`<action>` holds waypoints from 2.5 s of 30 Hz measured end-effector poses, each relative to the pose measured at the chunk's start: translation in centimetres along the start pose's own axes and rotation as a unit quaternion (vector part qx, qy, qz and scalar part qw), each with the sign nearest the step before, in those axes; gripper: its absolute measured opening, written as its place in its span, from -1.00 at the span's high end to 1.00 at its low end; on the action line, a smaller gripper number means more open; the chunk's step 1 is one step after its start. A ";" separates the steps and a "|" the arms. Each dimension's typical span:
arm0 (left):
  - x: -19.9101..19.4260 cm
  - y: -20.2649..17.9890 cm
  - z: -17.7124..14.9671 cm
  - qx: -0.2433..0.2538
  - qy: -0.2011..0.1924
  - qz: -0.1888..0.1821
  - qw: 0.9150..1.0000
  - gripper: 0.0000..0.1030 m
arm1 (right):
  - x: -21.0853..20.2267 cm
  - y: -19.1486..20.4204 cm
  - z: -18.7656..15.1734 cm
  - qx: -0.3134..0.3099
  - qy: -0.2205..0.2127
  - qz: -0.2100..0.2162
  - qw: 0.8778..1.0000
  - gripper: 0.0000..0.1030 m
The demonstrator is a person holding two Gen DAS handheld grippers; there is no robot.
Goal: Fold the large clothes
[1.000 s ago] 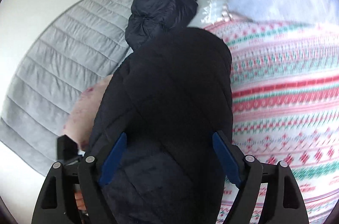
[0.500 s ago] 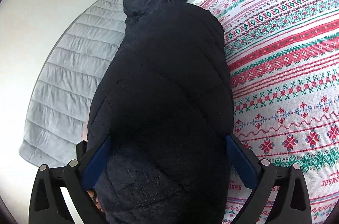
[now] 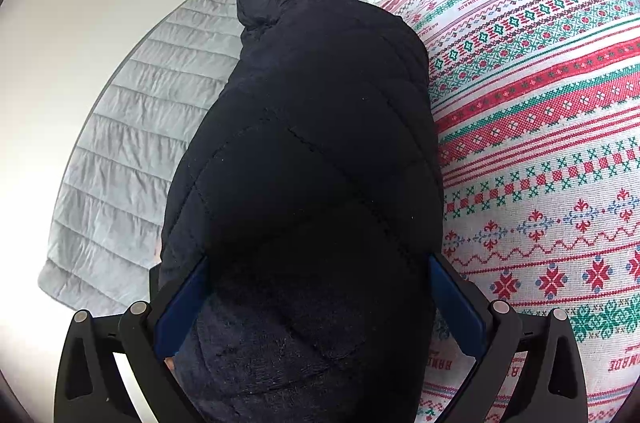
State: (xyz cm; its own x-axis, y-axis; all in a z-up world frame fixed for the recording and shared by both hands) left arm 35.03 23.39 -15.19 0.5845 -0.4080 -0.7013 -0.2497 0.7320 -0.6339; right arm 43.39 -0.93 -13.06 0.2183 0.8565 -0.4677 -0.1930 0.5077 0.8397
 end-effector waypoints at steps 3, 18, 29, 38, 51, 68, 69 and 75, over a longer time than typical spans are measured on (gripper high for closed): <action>-0.6 -1.0 -0.3 0.007 -0.015 -0.014 1.000 0.04 | 0.2 0.7 -0.2 -0.018 -0.003 -0.001 1.000 -1.00; -5.1 -7.6 -1.4 0.063 -0.100 -0.055 0.991 0.55 | -3.8 4.6 -2.1 -0.106 -0.022 0.016 0.994 -0.70; 1.0 -23.6 -8.5 0.109 -0.057 -0.134 0.983 0.56 | -21.0 1.9 0.0 -0.137 -0.126 -0.020 0.982 -0.65; 11.5 -40.9 -17.3 0.172 0.014 -0.220 0.960 0.55 | -41.4 -5.4 2.9 -0.147 -0.265 -0.068 0.951 -0.65; 20.0 -38.4 -25.7 0.173 0.088 -0.152 0.969 0.17 | -47.2 -18.6 3.7 -0.054 -0.258 -0.233 0.936 -0.66; 13.7 -35.0 -23.6 0.249 0.081 -0.092 0.961 0.17 | -40.9 -9.4 -0.7 -0.157 -0.250 -0.334 0.895 -0.66; 13.2 -34.7 -23.6 0.252 0.080 -0.091 0.960 0.17 | -40.4 -8.8 -0.8 -0.165 -0.250 -0.334 0.894 -0.66; 11.0 -32.8 -23.6 0.271 0.082 -0.065 0.957 0.17 | -35.8 -7.7 -1.6 -0.218 -0.221 -0.416 0.855 -0.66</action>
State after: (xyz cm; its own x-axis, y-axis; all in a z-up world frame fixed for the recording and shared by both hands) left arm 31.45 -17.97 -9.81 0.4430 -0.5626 -0.6980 0.2796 0.8265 -0.4886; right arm 35.55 -35.38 -3.18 0.7754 0.1116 -0.6215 -0.1115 0.9930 0.0393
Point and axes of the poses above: each gripper's, at about its wrist camera, not at the fingertips, and x roughly the way its jaws point, y to its left, z to its top, the point moved 10 cm from there along x, roughly the way its jaws point, and after that the axes turned 7 degrees about x, right-handed, at the moved point
